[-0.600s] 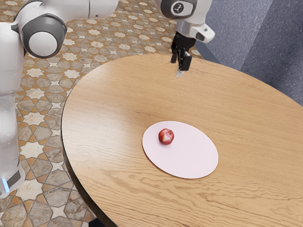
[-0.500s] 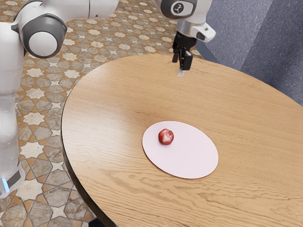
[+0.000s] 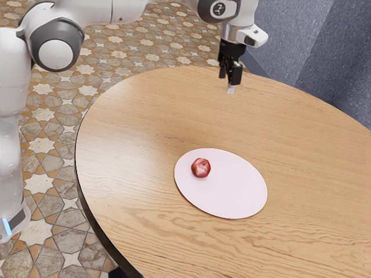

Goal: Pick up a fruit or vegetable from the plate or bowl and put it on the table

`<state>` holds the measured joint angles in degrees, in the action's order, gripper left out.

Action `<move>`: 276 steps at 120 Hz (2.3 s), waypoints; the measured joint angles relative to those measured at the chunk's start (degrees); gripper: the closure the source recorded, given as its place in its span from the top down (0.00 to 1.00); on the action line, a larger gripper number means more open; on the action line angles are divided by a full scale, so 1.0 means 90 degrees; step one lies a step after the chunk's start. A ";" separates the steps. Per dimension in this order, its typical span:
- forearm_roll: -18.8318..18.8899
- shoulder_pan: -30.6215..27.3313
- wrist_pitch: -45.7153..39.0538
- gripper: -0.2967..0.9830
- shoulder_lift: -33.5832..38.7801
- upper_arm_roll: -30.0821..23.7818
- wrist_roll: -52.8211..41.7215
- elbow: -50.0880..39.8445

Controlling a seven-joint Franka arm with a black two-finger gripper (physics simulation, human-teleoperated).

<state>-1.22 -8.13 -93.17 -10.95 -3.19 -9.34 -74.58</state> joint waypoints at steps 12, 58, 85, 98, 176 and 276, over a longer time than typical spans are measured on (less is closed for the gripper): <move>-0.0111 -0.0008 -0.0029 0.77 0.0039 -0.0275 -0.0104 -0.0156; -0.0319 0.0608 -0.0417 0.77 0.1583 -0.1306 -0.1005 -0.2750; -0.0300 -0.0201 -0.0388 0.77 0.1599 -0.1499 -0.1388 -0.3001; -0.0273 -0.0013 -0.0402 0.77 0.1587 -0.1585 -0.1529 -0.3070; -0.0225 0.0176 -0.0882 0.77 0.1575 -0.1388 -0.2000 -0.3840; -0.0206 -0.0049 -0.1325 0.77 0.0686 -0.1130 -0.2141 -0.3288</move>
<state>-3.07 -8.57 -105.09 -4.77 -13.36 -28.61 -104.17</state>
